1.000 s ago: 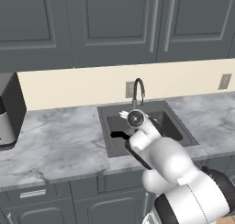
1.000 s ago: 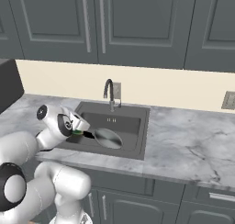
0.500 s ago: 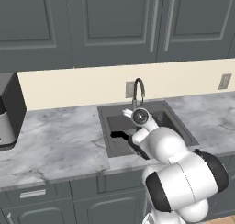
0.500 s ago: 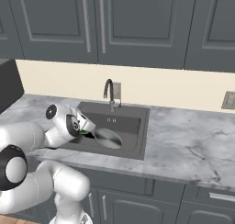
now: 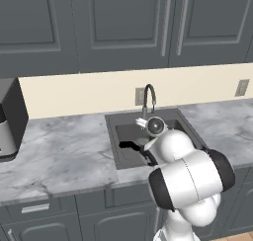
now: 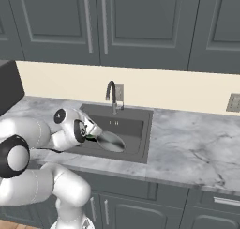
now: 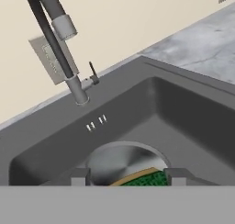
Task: Pick the pan and sponge and place them into the sink. Then turn on the water.
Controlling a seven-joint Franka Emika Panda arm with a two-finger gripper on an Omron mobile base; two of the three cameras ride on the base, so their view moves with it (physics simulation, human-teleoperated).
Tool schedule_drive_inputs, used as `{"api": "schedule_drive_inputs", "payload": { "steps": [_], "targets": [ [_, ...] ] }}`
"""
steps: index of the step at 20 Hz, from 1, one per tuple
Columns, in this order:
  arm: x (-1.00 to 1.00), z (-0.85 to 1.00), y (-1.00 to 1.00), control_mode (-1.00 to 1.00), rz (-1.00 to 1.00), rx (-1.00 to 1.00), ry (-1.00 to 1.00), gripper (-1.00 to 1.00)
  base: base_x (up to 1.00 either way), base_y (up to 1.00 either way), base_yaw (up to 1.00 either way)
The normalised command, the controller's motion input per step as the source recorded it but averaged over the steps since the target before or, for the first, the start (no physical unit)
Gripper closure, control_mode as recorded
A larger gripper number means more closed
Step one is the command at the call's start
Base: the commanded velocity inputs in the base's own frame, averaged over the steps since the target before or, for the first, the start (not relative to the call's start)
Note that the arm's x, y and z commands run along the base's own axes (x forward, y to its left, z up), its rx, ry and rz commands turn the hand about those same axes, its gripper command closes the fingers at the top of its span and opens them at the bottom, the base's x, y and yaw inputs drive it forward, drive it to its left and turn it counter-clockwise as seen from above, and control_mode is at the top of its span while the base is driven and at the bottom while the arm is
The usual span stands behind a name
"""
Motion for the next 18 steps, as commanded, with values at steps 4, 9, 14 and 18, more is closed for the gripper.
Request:
{"api": "schedule_drive_inputs", "payload": {
  "steps": [4, 9, 14, 18],
  "targets": [
    [0.14, -0.13, -0.14, -1.0, 0.0, 0.01, 0.0, 1.0, 0.0, 0.0, 0.0],
    [0.12, -0.16, -0.13, -1.0, 0.0, 0.03, 0.0, 1.0, 0.0, 0.0, 0.0],
    [0.13, -0.19, -0.11, -1.0, 0.0, 0.03, 0.0, 1.0, 0.0, 0.0, 0.0],
    [0.17, -0.15, -0.1, -1.0, 0.0, 0.01, 0.0, 1.0, 0.0, 0.0, 0.0]
  ]
}}
